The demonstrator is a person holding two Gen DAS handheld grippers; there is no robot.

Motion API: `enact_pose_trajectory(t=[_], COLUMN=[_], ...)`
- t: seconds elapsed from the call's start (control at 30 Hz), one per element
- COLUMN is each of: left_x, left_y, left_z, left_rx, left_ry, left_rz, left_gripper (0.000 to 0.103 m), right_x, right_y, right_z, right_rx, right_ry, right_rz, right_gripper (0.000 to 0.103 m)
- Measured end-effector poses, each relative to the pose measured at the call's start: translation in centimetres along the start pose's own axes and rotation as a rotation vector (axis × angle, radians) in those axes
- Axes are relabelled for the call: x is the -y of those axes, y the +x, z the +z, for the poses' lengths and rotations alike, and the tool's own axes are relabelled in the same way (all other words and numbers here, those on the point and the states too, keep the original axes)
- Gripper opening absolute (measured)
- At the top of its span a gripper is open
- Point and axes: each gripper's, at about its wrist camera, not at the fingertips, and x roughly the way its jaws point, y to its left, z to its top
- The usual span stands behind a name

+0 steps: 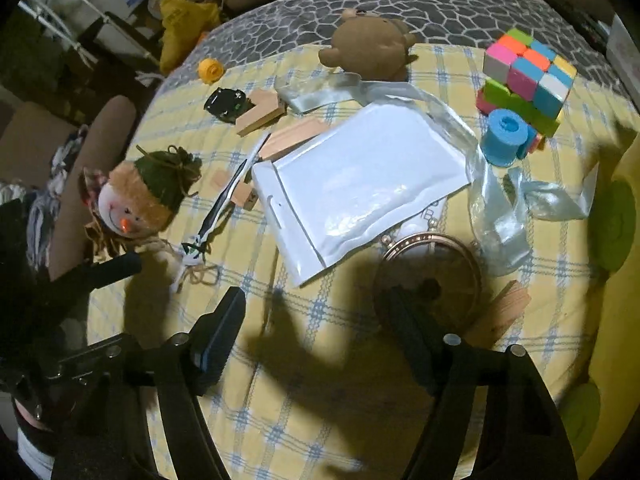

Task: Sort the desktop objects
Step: 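Lower the right gripper onto the brass ship's wheel and close it, then lift the ship's wheel with the right gripper while the left gripper closes on its rim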

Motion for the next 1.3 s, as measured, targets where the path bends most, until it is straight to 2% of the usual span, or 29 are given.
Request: enact_pose_trajectory(t=[0.13, 0.27, 0.4, 0.43, 0.5, 0.77, 0.8, 0.83, 0.87, 1.0, 1.2, 1.3], left_x=[0.3, 1.2, 2.8, 3.2, 3.8, 4.8, 5.0, 5.0, 5.2, 5.5, 5.9, 6.1], left_y=[0.3, 1.0, 2.0, 2.2, 2.4, 3.6, 3.8, 3.9, 3.9, 3.7, 4.3, 4.6], left_z=[-0.2, -0.5, -0.7, -0.7, -0.6, -0.6, -0.7, -0.7, -0.8, -1.0, -1.3, -1.5], left_rx=[-0.006, -0.025, -0.047, -0.05, -0.055, -0.067, -0.076, -0.075, -0.074, -0.071, -0.087, -0.081], left_ry=[-0.001, 0.01, 0.04, 0.046, 0.059, 0.059, 0.063, 0.065, 0.066, 0.073, 0.079, 0.073], left_rz=[-0.012, -0.04, -0.064, -0.069, -0.078, -0.092, -0.091, -0.092, -0.097, -0.118, -0.129, -0.139], left_gripper=[0.103, 0.103, 0.103, 0.103, 0.103, 0.103, 0.103, 0.103, 0.103, 0.103, 0.103, 0.103], right_x=[1.0, 2.6, 3.6, 3.6, 3.3, 1.4, 1.3, 1.3, 1.3, 2.1, 3.6, 2.9], right_y=[-1.8, -1.7, -0.6, -0.4, -0.1, 1.6, 1.7, 1.6, 1.6, 1.2, -0.2, -0.3], right_z=[0.6, 0.8, 0.7, 0.6, 0.6, 0.2, 0.2, 0.1, 0.2, 0.2, 0.3, 0.1], right_rx=[0.075, 0.07, 0.037, 0.03, 0.023, 0.0, 0.003, 0.009, 0.008, 0.013, 0.03, 0.028], right_ry=[0.02, 0.03, 0.033, 0.023, 0.002, -0.138, -0.147, -0.159, -0.157, -0.1, 0.027, 0.051], right_rz=[-0.118, -0.219, -0.255, -0.257, -0.266, -0.383, -0.39, -0.385, -0.357, -0.279, -0.088, -0.026], right_gripper=[0.069, 0.072, 0.074, 0.08, 0.086, 0.09, 0.087, 0.082, 0.071, 0.07, 0.07, 0.07])
